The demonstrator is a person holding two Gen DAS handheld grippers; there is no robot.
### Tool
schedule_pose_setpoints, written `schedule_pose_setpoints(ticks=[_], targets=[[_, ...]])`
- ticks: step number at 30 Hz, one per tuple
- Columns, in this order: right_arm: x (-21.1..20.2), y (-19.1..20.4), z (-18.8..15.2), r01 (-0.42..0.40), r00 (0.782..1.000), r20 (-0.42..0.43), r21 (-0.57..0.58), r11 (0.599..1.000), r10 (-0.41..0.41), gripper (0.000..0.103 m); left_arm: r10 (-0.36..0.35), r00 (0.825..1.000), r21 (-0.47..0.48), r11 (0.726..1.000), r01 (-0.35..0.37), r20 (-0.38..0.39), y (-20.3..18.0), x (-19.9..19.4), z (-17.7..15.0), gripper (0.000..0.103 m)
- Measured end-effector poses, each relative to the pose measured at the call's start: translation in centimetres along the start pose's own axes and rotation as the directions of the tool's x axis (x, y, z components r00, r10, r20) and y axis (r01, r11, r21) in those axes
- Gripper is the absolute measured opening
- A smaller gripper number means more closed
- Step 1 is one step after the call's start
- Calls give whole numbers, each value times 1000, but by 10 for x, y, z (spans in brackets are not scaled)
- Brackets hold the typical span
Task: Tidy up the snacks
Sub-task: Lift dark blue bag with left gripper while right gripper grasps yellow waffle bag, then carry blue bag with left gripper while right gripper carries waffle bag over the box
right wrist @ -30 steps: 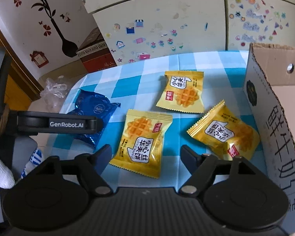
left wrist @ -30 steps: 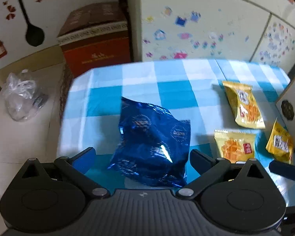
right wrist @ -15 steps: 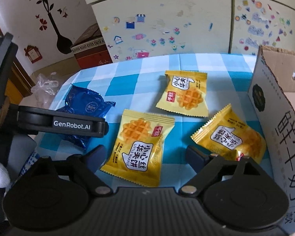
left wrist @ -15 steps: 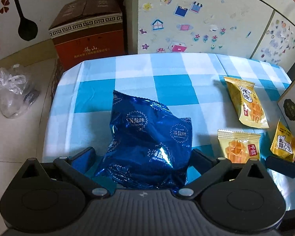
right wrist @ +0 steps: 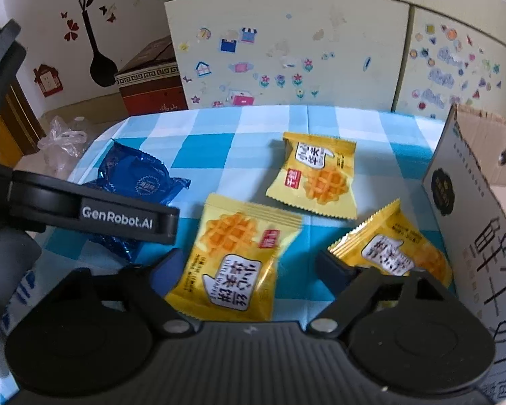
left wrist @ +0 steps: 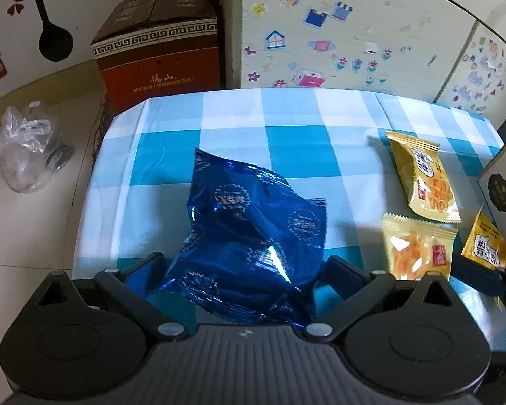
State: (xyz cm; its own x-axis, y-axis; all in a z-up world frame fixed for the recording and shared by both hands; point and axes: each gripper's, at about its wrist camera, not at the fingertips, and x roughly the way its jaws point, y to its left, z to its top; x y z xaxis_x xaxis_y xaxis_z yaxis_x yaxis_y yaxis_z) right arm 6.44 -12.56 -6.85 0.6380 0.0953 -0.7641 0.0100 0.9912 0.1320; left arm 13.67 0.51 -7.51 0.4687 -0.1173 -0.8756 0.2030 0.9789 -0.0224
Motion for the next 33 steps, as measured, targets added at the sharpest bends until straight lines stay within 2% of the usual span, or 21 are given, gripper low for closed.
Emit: schedule_pose_setpoints(ticks=[2, 3, 4, 9, 18, 22, 33], targets=[[-1, -1, 1, -5, 1000, 0, 0, 1000, 5, 62, -9, 1000, 13, 1000, 9, 10, -4, -4, -1, 92], [-1, -1, 2, -6, 1000, -3, -1, 1000, 6, 61, -22, 1000, 22, 1000, 22, 16, -5, -6, -1, 85], [-2, -1, 2, -8, 1000, -4, 1, 1000, 8, 61, -27, 999, 30, 999, 27, 19, -7, -7, -1, 82], [-9, -4, 4, -22, 1000, -2, 24, 999, 22, 57, -35, 999, 27, 999, 34, 33, -12, -12, -2, 76], [-44, -15, 16, -18, 999, 48, 37, 999, 16, 57, -37, 993, 36, 999, 33, 110, -22, -40, 1, 75], [-59, -20, 21, -15, 998, 66, 36, 999, 12, 57, -53, 990, 20, 999, 51, 131, -23, -53, 1, 75], [-102, -25, 25, -19, 992, 129, 11, 1000, 17, 57, -43, 983, 11, 999, 42, 179, -26, -85, 0, 75]])
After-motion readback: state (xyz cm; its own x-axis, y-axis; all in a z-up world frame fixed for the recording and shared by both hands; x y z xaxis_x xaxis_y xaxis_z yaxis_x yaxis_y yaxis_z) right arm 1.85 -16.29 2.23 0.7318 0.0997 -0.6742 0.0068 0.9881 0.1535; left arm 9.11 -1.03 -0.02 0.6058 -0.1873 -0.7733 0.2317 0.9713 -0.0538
